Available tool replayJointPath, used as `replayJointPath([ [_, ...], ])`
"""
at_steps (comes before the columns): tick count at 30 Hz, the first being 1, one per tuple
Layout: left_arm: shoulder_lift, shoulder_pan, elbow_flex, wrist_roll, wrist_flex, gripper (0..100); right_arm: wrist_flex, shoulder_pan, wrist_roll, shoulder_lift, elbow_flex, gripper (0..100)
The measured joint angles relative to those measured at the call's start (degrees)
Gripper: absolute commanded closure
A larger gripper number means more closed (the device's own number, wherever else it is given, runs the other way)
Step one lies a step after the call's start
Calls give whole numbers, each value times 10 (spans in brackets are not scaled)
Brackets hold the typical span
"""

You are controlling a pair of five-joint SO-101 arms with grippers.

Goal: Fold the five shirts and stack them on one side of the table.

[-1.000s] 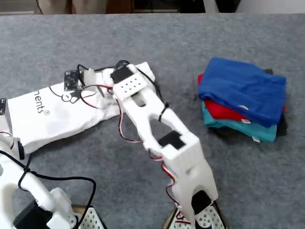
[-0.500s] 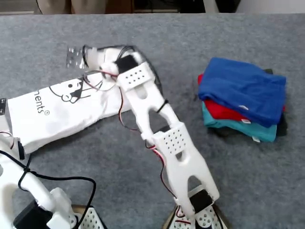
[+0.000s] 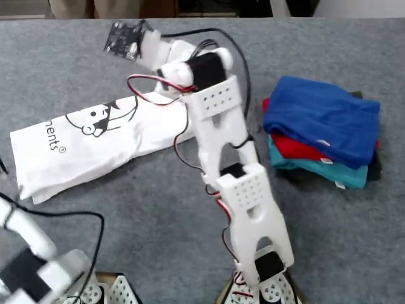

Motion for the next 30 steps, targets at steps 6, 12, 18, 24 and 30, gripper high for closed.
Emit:
replayJointPath([
  [6,214,58,-168,53,97,820,0,1,-2,-92,131,997],
  [12,412,68,-356,106,165,812,0,1,-2,-157,231,997],
  [18,555,67,-520,107,210,812,0,1,-2,-185,259,997],
  [24,639,66,-625,82,250,858,0,1,-2,-185,260,997],
  [30,684,76,-697,-12,295,980,0,1,-2,-185,260,997],
])
